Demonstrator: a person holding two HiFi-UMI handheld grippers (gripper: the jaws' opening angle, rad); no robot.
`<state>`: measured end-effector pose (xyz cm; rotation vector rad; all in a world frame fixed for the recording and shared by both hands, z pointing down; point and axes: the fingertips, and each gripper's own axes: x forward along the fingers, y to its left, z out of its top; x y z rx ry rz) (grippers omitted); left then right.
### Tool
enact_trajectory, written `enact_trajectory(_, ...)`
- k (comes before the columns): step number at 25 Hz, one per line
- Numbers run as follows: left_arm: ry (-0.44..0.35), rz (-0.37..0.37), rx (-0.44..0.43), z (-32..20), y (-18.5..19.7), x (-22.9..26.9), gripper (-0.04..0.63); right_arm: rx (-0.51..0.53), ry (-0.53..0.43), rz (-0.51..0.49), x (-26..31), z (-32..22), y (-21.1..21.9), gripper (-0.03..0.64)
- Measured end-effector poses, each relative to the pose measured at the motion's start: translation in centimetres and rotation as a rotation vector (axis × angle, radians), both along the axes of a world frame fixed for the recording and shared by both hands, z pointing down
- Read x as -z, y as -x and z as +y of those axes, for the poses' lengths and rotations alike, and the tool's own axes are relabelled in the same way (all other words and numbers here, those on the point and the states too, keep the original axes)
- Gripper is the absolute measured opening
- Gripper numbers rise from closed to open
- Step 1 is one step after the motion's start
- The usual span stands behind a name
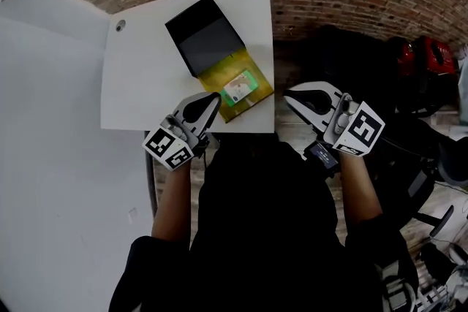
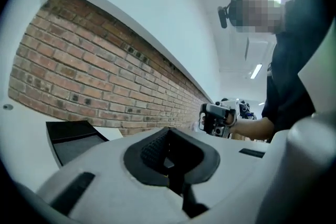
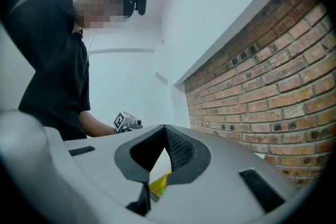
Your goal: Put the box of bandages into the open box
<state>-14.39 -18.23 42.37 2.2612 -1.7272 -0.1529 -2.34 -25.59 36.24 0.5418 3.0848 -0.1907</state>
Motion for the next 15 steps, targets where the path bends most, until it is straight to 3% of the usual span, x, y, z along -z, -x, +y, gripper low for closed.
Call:
enact_trajectory(8, -0.112, 0.033, -0.033, 4.2, -1.0, 3.0, 0.017, -0.021, -0.023, -0.029, 1.5, 1.2, -1.9, 0.006)
enact_trajectory(15, -0.200, 0.048, -0.156, 7.7, -0.5, 5.5, 0.017, -0.098, 0.041, -0.021, 1.3, 5.7, -2.3, 0.006)
